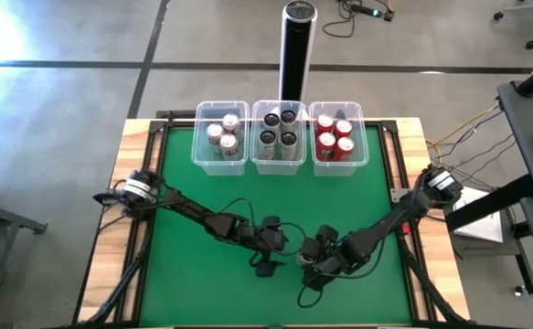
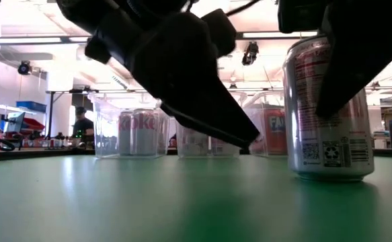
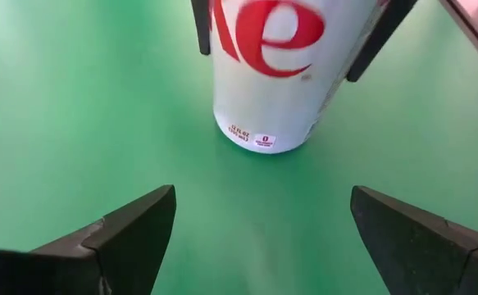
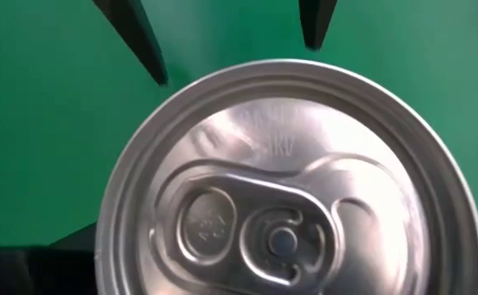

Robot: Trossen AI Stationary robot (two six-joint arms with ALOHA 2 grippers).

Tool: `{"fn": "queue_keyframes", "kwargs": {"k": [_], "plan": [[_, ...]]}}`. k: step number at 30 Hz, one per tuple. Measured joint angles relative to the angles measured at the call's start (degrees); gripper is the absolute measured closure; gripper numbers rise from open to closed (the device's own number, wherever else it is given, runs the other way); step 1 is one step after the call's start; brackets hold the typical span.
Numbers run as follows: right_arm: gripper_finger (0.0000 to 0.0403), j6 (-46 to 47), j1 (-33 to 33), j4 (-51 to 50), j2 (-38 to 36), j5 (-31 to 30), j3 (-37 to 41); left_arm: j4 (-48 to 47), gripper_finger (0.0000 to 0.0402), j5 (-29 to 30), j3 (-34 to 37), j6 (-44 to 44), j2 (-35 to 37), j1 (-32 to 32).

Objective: Sort soda cans
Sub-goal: Put the silver can into the top left transparent bin

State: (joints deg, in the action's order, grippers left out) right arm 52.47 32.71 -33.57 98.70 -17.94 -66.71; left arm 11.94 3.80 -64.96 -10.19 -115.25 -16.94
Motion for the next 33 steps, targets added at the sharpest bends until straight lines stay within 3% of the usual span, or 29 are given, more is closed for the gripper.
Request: {"fn": "queue_keyframes", "kwargs": {"k": [5,11,18,23,33], "plan": [[0.0111,-3.5,-2.0,0.4,0.1,0.2,-2.1,-2.9,0.0051,2.1,5.2,-0.7,7.9,0.2],[0.0111,-14.1,-7.5,6.2,1.1,-0.1,-4.9,-4.5,0.0051,6.1,18.2,-5.9,22.6,0.2],[0.0111,-27.1,-15.2,10.0,9.0,3.2,-11.9,-8.5,0.0051,6.2,29.2,-12.4,35.3,0.1],[0.0110,-32.8,-18.5,10.0,14.4,8.7,-19.0,-8.7,0.0051,5.9,32.2,-16.2,40.6,0.0],[0.0102,-36.1,-21.6,8.8,19.4,11.0,-24.2,-8.5,0.0051,5.7,33.6,-18.2,43.8,-0.3]]}}
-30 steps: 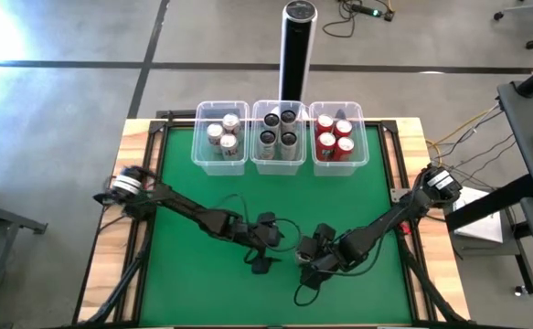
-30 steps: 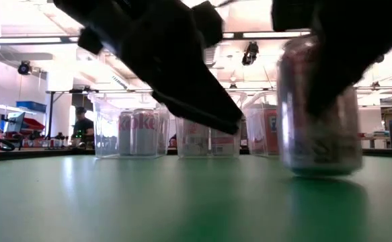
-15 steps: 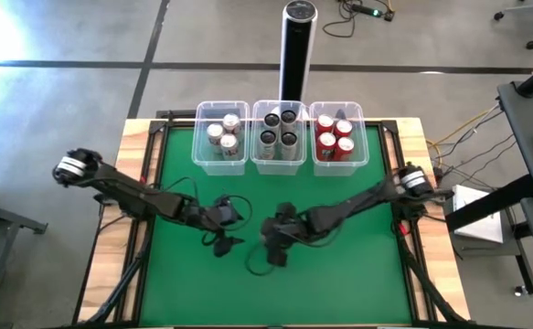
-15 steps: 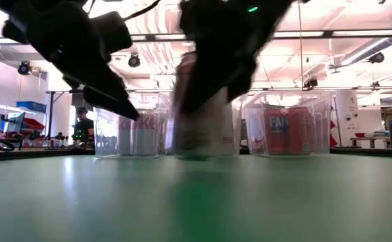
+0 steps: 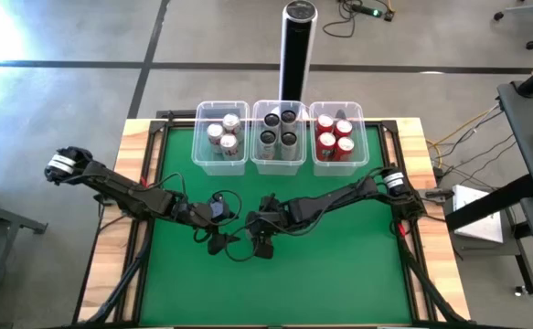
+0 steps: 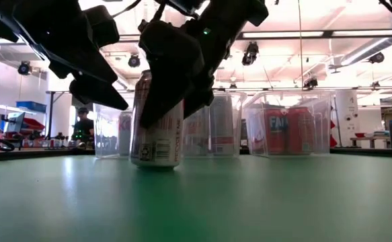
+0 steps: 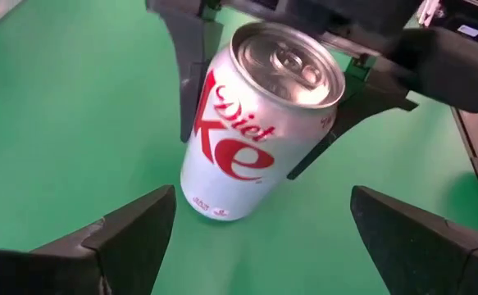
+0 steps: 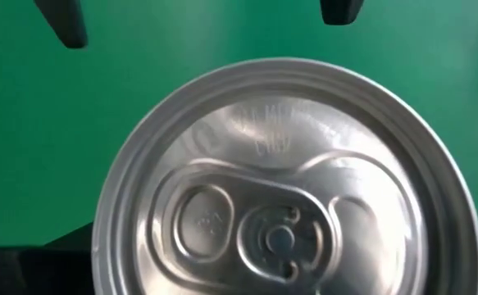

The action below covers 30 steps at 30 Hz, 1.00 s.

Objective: Sort soda cans
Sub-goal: Put the silver can into the top left transparent bin

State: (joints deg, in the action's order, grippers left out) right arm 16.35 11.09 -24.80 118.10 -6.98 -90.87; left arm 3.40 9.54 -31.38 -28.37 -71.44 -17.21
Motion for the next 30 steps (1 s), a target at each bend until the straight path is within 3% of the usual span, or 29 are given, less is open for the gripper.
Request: {"fn": "queue_keyframes", "kwargs": {"k": [12,19,26,30], "plan": [[0.0033,-0.7,0.0,0.0,-0.3,-0.5,0.2,0.2,0.0051,-0.2,-3.3,5.1,-2.7,0.0],[0.0029,0.6,0.2,-0.3,-2.5,-0.5,0.2,-8.0,0.0051,0.3,-7.3,7.4,-2.8,0.2],[0.0028,4.2,0.6,-1.4,-5.5,-0.8,0.2,-8.0,0.0043,0.3,-7.7,8.1,-3.6,2.2],[0.0028,5.4,1.3,-3.4,-7.1,-2.0,0.2,-7.9,0.0033,-2.8,-9.9,8.4,-7.9,3.2]]}}
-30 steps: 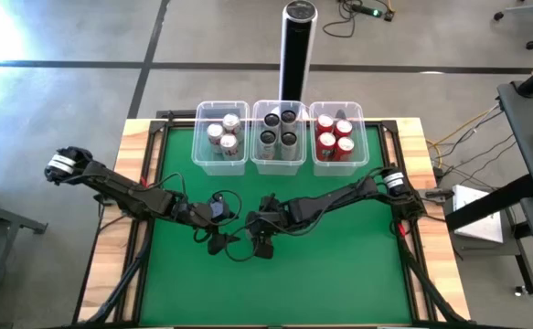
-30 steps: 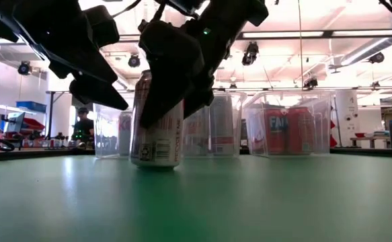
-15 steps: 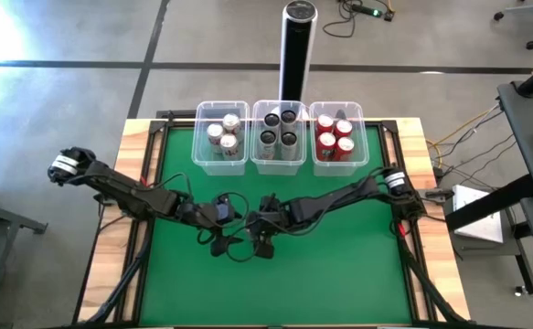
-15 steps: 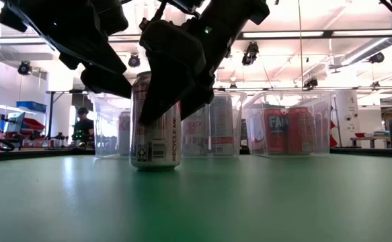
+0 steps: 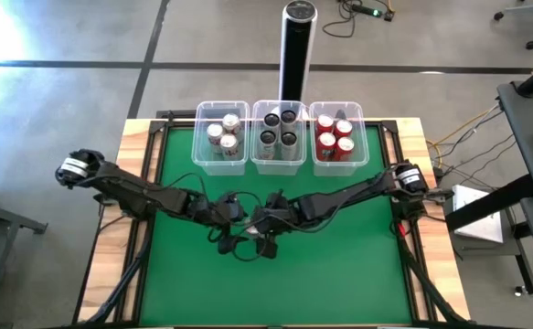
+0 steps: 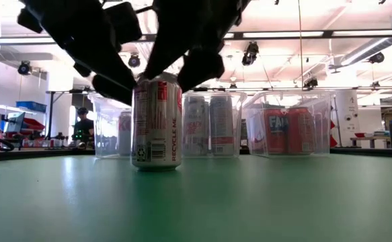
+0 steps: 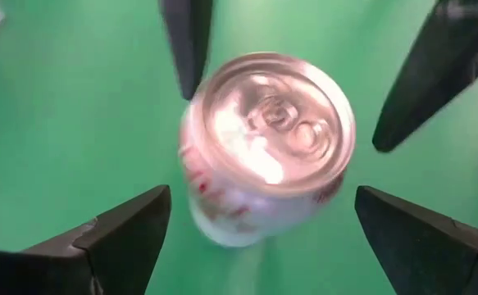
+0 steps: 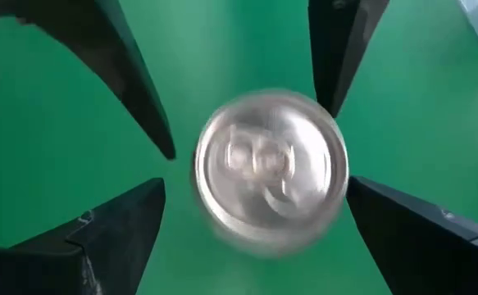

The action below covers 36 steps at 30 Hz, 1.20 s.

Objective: Sort soda cans
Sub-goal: Put the silver can into the top left transparent bin

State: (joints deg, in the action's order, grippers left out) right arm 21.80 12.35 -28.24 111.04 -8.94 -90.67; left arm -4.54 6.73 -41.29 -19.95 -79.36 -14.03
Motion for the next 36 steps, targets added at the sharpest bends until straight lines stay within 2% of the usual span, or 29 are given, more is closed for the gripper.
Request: {"fn": "queue_keyframes", "kwargs": {"k": [5,13,21,24,29,36], "plan": [[0.0028,3.5,1.1,-5.6,-1.5,0.0,0.0,0.5,0.0027,0.1,-4.7,5.6,-6.6,-0.1],[0.0028,11.2,5.1,-14.7,-4.1,-0.1,0.0,1.9,0.0026,0.3,-10.0,6.0,-14.3,1.3],[0.0028,20.1,9.6,-16.1,-4.6,-0.7,0.0,1.5,0.0037,-0.9,-11.5,5.7,-14.7,2.3],[0.0028,21.9,10.1,-16.1,-4.6,-1.4,0.0,-0.1,0.0050,-3.2,-11.5,5.4,-14.6,3.1],[0.0028,23.7,10.2,-16.1,-4.6,-1.5,0.0,-0.9,0.0067,-3.5,-11.6,3.7,-14.2,3.5],[0.0028,25.3,10.2,-16.1,-4.5,-1.5,0.0,-10.8,0.0056,-4.9,-15.0,2.7,-14.2,3.8]]}}
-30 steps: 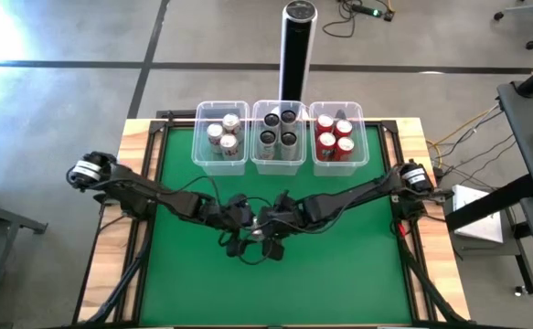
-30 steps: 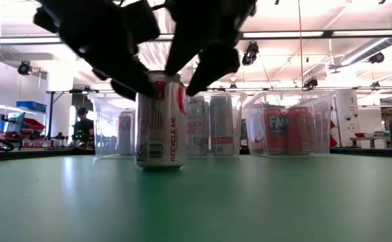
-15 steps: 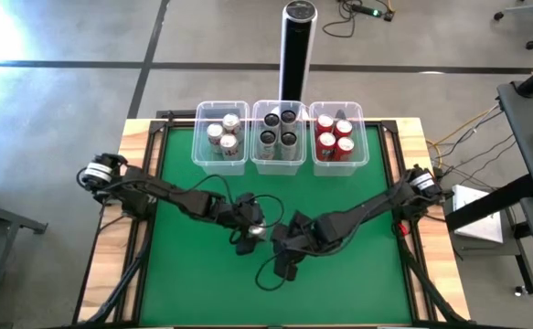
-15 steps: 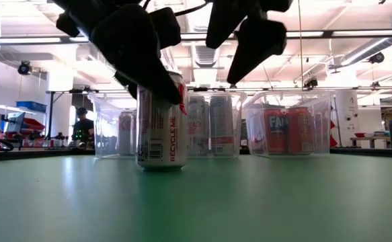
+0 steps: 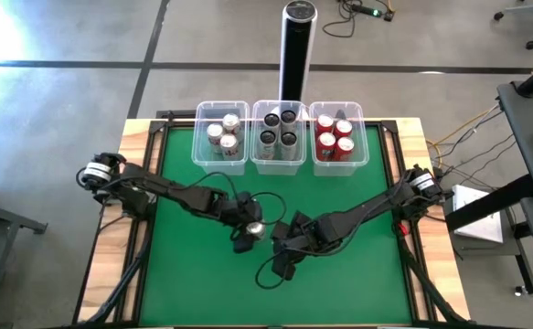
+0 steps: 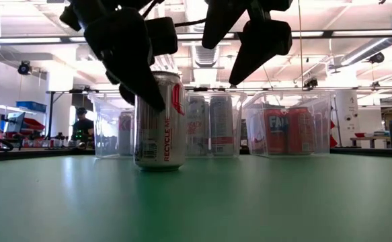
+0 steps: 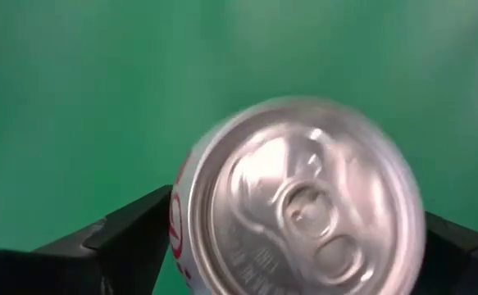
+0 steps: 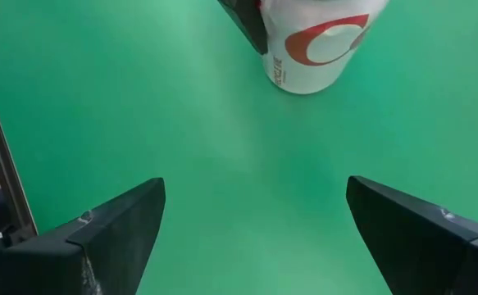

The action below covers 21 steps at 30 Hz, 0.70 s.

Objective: Sort soda cans
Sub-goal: Put the silver can into the top left transparent bin

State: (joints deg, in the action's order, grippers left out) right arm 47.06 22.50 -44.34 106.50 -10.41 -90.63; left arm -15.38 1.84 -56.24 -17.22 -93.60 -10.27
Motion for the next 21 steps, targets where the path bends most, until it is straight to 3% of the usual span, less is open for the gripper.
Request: {"fn": "queue_keyframes", "kwargs": {"k": [11,21], "plan": [[0.0028,3.4,0.0,0.0,0.0,0.1,0.0,-5.5,0.0049,-2.7,-4.1,-1.4,0.0,1.1],[0.0028,5.8,0.0,0.0,0.1,-0.1,0.0,-3.4,0.0052,-2.8,-4.1,-2.4,-0.9,1.4]]}}
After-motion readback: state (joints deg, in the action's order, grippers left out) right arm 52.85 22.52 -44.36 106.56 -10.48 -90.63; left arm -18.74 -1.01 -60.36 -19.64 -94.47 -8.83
